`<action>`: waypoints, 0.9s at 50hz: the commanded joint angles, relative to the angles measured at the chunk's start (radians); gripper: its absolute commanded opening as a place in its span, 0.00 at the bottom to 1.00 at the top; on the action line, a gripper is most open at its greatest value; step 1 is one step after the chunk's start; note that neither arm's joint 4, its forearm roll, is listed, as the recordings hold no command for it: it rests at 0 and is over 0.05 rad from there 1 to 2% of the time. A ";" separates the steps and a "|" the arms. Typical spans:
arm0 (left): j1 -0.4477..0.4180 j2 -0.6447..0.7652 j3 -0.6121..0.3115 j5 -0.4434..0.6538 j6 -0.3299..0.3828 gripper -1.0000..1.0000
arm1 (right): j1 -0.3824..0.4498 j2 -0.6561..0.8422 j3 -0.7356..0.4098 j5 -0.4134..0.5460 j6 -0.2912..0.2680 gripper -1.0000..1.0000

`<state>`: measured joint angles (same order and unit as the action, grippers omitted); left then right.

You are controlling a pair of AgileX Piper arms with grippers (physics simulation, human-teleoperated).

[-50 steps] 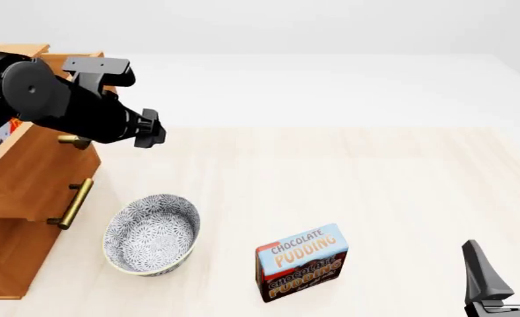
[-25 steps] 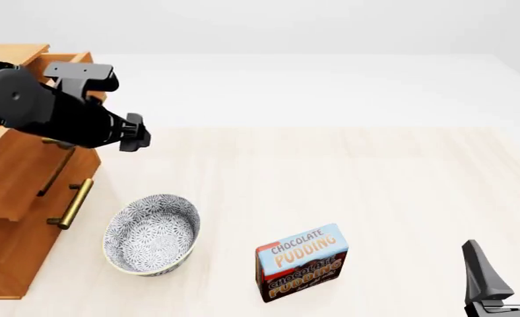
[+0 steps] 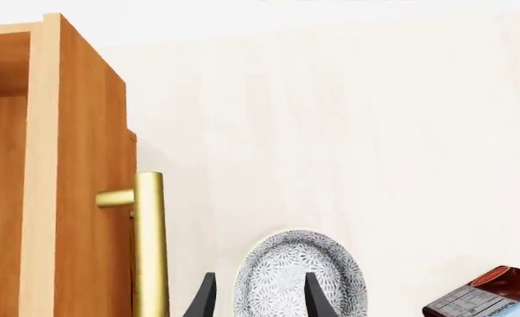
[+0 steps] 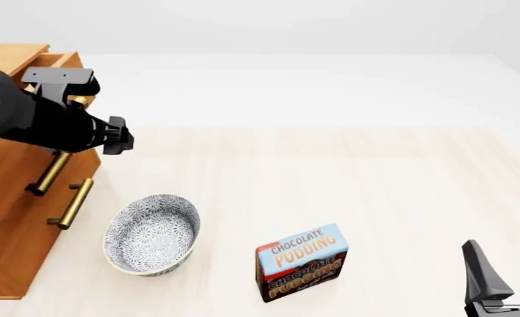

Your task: Put the butter at the back in the top drawer of the cabinet and close it.

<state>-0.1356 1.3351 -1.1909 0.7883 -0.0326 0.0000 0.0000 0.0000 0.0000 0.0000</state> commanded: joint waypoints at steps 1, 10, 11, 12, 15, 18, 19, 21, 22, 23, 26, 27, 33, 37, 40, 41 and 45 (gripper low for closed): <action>0.046 -0.010 0.011 -0.007 0.010 1.00 | 0.000 0.000 0.000 0.000 0.000 1.00; 0.076 -0.015 0.017 -0.007 0.037 1.00 | 0.000 0.000 0.000 0.000 0.000 1.00; 0.080 -0.015 0.016 -0.006 0.041 1.00 | 0.000 0.000 0.000 0.000 0.000 1.00; 0.084 -0.015 0.014 -0.005 0.043 1.00 | 0.000 0.000 0.000 0.000 0.000 1.00; 0.093 -0.017 0.008 -0.002 0.044 1.00 | 0.000 0.000 0.000 0.000 0.000 1.00; 0.104 -0.014 0.009 -0.008 0.040 1.00 | 0.000 0.000 0.000 0.000 0.000 1.00; 0.106 -0.009 0.010 -0.012 0.037 1.00 | 0.000 0.000 0.000 0.000 0.000 1.00; 0.109 -0.001 0.006 -0.014 0.032 1.00 | 0.000 0.000 0.000 0.000 0.000 1.00; 0.109 0.000 0.001 -0.013 0.029 1.00 | 0.000 0.000 0.000 0.000 0.000 1.00; 0.112 0.002 -0.003 -0.013 0.031 1.00 | 0.000 0.000 0.000 0.000 0.000 1.00; 0.117 0.003 -0.010 -0.013 0.028 1.00 | 0.000 0.000 0.000 0.000 0.000 1.00; 0.118 0.003 -0.012 -0.013 0.027 1.00 | 0.000 0.000 0.000 0.000 0.000 1.00; 0.136 0.020 -0.011 -0.030 0.042 1.00 | 0.000 0.000 0.000 0.000 0.000 1.00; 0.149 0.022 -0.013 -0.035 0.046 1.00 | 0.000 0.000 0.000 0.000 0.000 1.00; 0.161 0.023 -0.010 -0.040 0.052 1.00 | 0.000 0.000 0.000 0.000 0.000 1.00; 0.165 0.023 -0.010 -0.041 0.054 1.00 | 0.000 0.000 0.000 0.000 0.000 1.00; 0.191 0.030 -0.009 -0.047 0.062 1.00 | 0.000 0.000 0.000 0.000 0.000 1.00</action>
<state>0.0122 1.3497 -1.1974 0.7566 0.0188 0.0000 0.0000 0.0000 0.0000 0.0000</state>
